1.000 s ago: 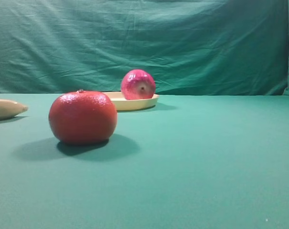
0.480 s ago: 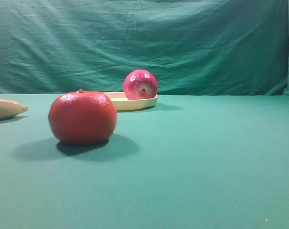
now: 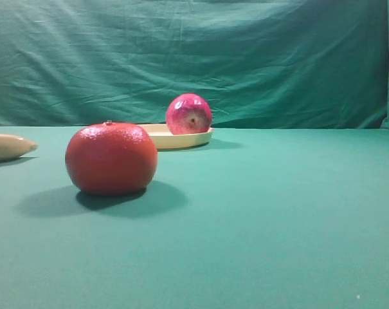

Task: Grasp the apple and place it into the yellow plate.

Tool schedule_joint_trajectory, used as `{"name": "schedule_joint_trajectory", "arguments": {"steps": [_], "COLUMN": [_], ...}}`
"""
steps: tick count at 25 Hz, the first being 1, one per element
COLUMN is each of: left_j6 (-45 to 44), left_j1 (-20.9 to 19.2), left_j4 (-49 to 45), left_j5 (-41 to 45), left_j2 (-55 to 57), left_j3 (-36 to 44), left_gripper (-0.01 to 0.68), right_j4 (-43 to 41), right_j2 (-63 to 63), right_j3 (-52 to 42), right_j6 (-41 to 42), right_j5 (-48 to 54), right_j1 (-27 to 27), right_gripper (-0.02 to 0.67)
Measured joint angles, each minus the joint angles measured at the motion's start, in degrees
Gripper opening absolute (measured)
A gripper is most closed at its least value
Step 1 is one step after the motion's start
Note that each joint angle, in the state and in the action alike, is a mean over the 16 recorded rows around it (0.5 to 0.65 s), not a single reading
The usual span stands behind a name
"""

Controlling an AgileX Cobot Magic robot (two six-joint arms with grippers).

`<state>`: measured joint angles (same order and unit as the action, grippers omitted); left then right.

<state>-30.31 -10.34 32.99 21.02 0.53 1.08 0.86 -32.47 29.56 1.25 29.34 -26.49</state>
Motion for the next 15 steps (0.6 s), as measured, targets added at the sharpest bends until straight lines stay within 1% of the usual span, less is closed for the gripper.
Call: {"name": "schedule_joint_trajectory", "arguments": {"steps": [3, 7, 15], "left_j6": [0.00, 0.00, 0.00], "left_j1": [0.00, 0.00, 0.00], "left_j4": [0.00, 0.00, 0.00], "left_j5": [0.00, 0.00, 0.00], "left_j2": [0.00, 0.00, 0.00], "left_j3": [0.00, 0.00, 0.00], "left_gripper": [0.157, 0.157, 0.157], "right_j4": [-0.63, -1.07, -1.16], "right_j2": [2.16, 6.77, 20.43], "right_j3": [-0.45, -1.99, -9.63], "right_j6": [0.00, 0.00, 0.00], "right_j5": [-0.79, -1.66, -3.64], "right_j1": [1.50, 4.93, 15.33], "right_gripper": [0.000, 0.000, 0.000]}}
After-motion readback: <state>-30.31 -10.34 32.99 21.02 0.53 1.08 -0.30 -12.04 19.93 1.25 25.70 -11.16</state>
